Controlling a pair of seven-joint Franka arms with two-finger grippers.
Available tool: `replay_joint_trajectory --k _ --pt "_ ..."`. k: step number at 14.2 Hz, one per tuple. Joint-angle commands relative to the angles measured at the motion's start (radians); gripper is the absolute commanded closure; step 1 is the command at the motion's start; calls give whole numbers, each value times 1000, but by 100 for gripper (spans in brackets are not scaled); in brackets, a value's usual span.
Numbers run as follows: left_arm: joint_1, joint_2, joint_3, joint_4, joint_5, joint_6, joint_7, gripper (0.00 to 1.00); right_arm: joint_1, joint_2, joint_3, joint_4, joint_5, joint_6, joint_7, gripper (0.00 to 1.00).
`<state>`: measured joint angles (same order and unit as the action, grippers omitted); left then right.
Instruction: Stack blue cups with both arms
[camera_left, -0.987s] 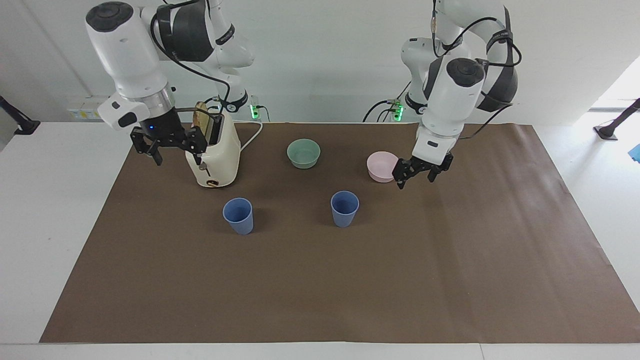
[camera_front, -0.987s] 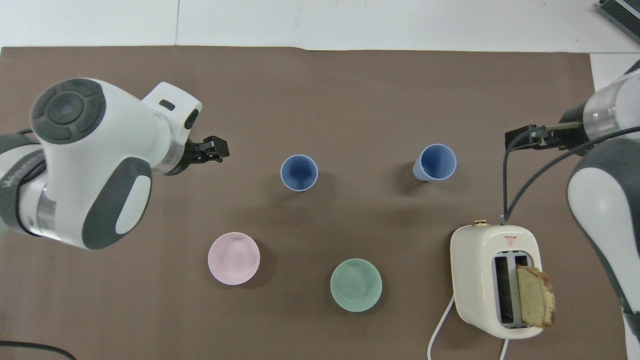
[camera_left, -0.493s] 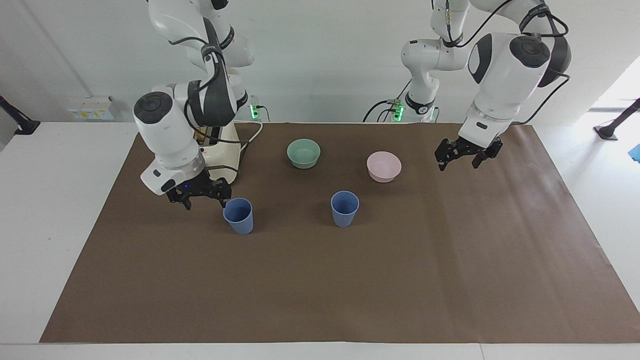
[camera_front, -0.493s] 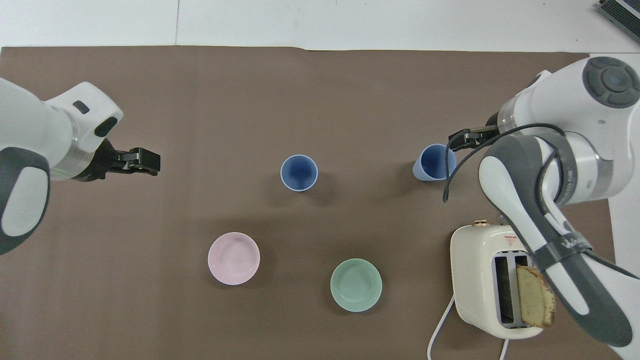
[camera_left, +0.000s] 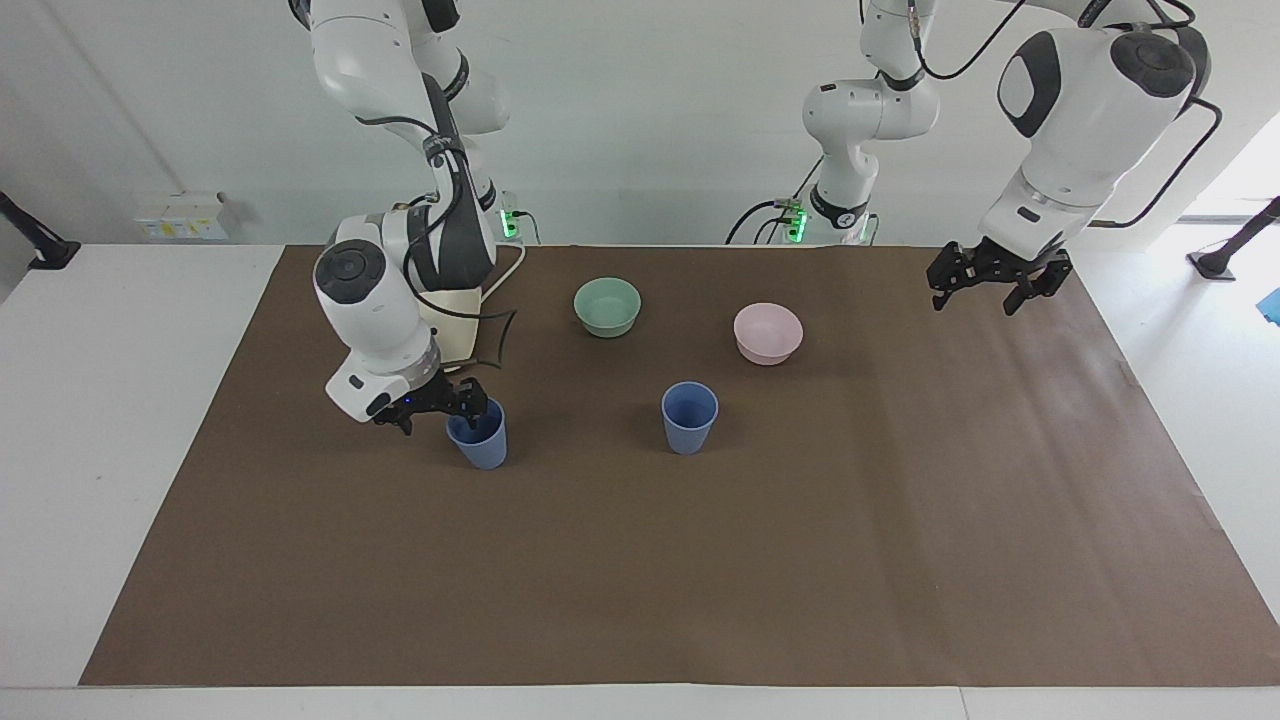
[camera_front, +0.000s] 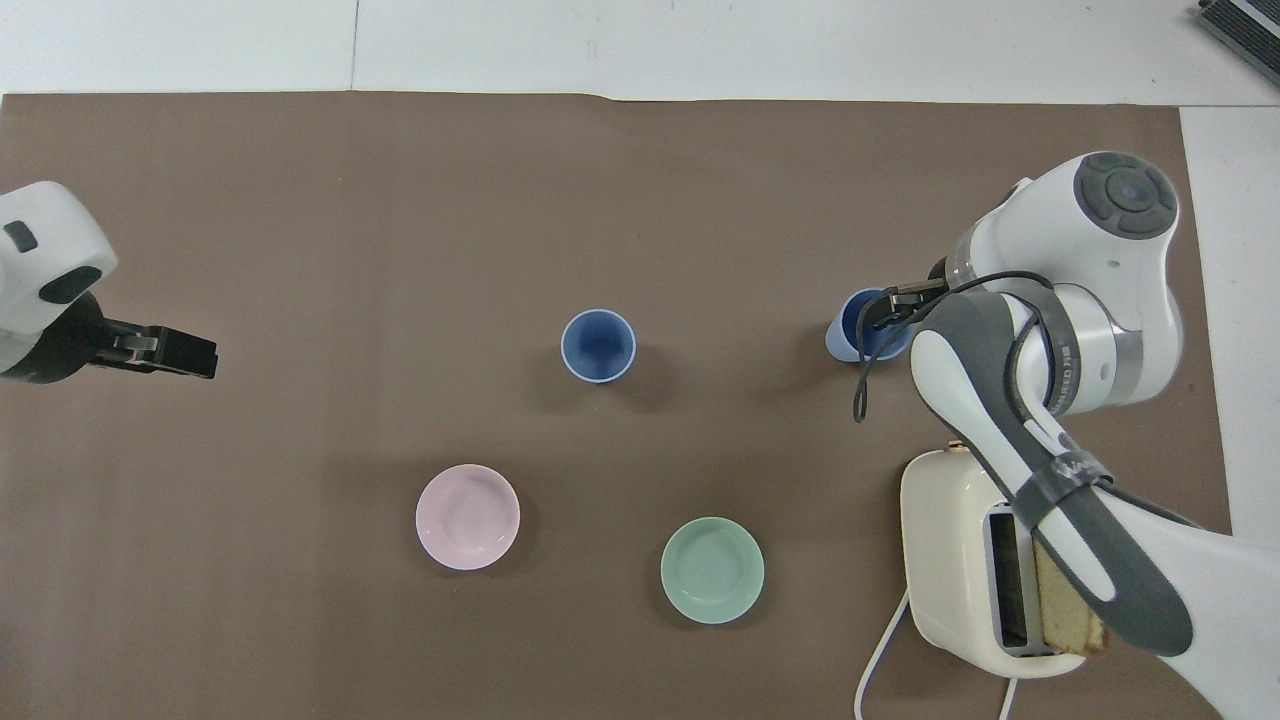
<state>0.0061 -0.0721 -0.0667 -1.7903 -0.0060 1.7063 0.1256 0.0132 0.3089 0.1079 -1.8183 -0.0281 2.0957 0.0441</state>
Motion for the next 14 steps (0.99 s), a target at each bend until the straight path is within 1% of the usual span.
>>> replay_joint_trajectory --k 1,2,3,4,5,8,10,11,13,14 --pt "25 -28 -11 73 9 -80 48 0 -4 -2 3 -41 14 56 -29 11" --pt "25 -28 -12 118 11 -111 48 0 -1 -2 3 -39 13 58 -30 46" --pt "25 -28 -12 155 15 -140 48 0 2 -1 3 -38 13 61 -20 63" --pt "25 -26 -13 187 17 -172 46 0 13 1 3 -30 13 60 -21 100" --pt "25 -28 -13 206 17 -200 43 0 24 4 3 -26 13 61 -18 100" --pt "26 -28 1 210 6 -261 39 0 44 19 1 16 11 49 -21 100" --pt "25 -28 13 230 1 -272 37 0 44 19 3 34 11 29 -21 100" --pt "25 -29 13 241 1 -270 34 0 53 16 3 59 11 -6 -20 100" --pt "28 -67 21 197 -6 -258 -1 0 63 10 4 143 14 -129 -13 100" --pt "34 -71 24 189 -25 -263 -68 0 74 9 7 183 14 -179 12 100"
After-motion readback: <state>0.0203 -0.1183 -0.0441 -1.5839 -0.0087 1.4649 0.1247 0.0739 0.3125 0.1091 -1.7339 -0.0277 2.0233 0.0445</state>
